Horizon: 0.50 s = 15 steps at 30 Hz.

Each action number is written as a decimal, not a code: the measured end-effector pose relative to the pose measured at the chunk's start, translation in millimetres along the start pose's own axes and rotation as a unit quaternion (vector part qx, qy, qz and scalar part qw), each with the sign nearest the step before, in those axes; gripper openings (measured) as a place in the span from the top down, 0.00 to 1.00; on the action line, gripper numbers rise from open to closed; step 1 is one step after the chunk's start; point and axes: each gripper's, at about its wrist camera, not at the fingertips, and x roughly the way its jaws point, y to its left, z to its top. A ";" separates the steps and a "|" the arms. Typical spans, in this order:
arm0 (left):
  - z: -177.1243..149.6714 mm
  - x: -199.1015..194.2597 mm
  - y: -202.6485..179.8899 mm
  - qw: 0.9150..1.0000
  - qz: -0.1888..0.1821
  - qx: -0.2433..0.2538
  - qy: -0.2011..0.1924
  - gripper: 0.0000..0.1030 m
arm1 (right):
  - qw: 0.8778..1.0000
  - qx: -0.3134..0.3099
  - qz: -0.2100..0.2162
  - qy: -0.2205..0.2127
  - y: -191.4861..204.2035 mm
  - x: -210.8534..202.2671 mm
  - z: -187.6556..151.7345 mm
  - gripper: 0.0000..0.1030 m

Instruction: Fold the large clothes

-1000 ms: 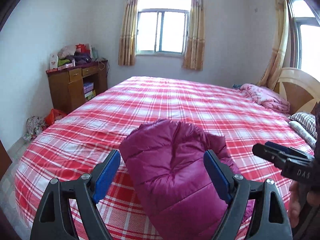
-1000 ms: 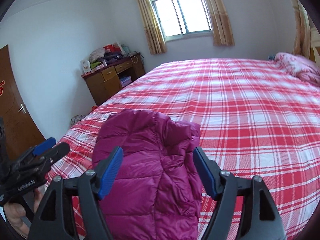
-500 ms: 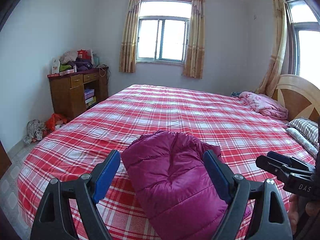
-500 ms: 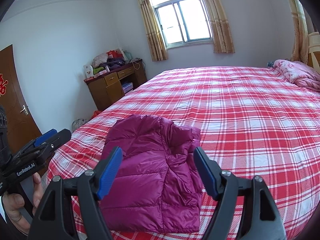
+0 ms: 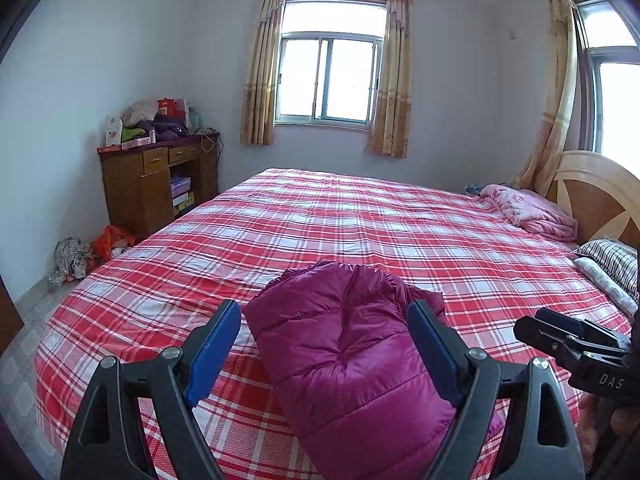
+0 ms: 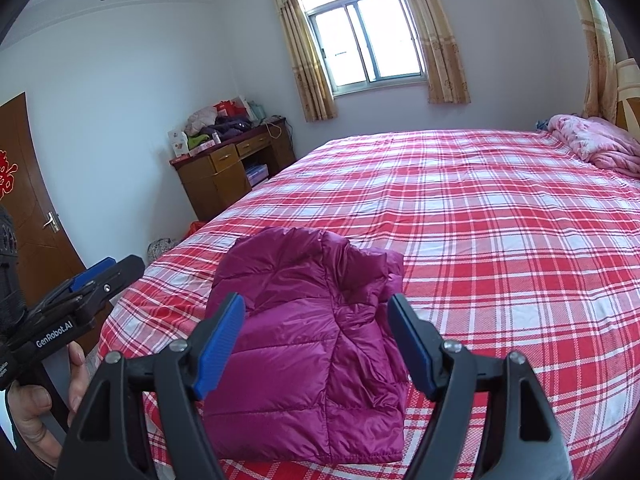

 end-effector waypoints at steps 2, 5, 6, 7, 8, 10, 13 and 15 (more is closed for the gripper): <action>-0.1 -0.4 0.2 1.000 0.000 0.000 0.000 0.17 | 1.000 0.001 0.000 0.000 -0.1 0.1 -0.1 0.25; -0.4 -0.1 -0.4 1.000 0.001 -0.001 0.001 0.17 | 1.000 0.001 0.001 0.002 0.2 0.9 -1.1 0.25; -0.5 0.0 -0.8 1.000 0.000 0.000 0.002 0.17 | 1.000 0.001 0.001 0.003 0.1 1.1 -1.5 0.25; -0.8 0.1 -1.0 1.000 0.001 0.000 0.002 0.17 | 1.000 0.002 0.001 0.003 0.0 1.3 -1.8 0.25; -1.1 0.2 -1.5 1.000 0.001 0.000 0.003 0.17 | 1.000 0.003 0.002 0.003 -0.2 1.4 -2.1 0.25; -0.9 0.5 -1.3 1.000 0.000 0.000 0.003 0.17 | 1.000 0.003 0.002 0.004 -1.0 2.0 -2.3 0.25; -1.3 1.3 -1.6 1.000 0.001 0.001 0.004 0.17 | 1.000 0.004 0.002 0.004 -1.2 2.2 -2.5 0.25; -1.7 1.9 -0.9 1.000 0.001 0.001 0.005 0.17 | 1.000 0.004 0.002 0.005 -1.5 2.3 -2.7 0.25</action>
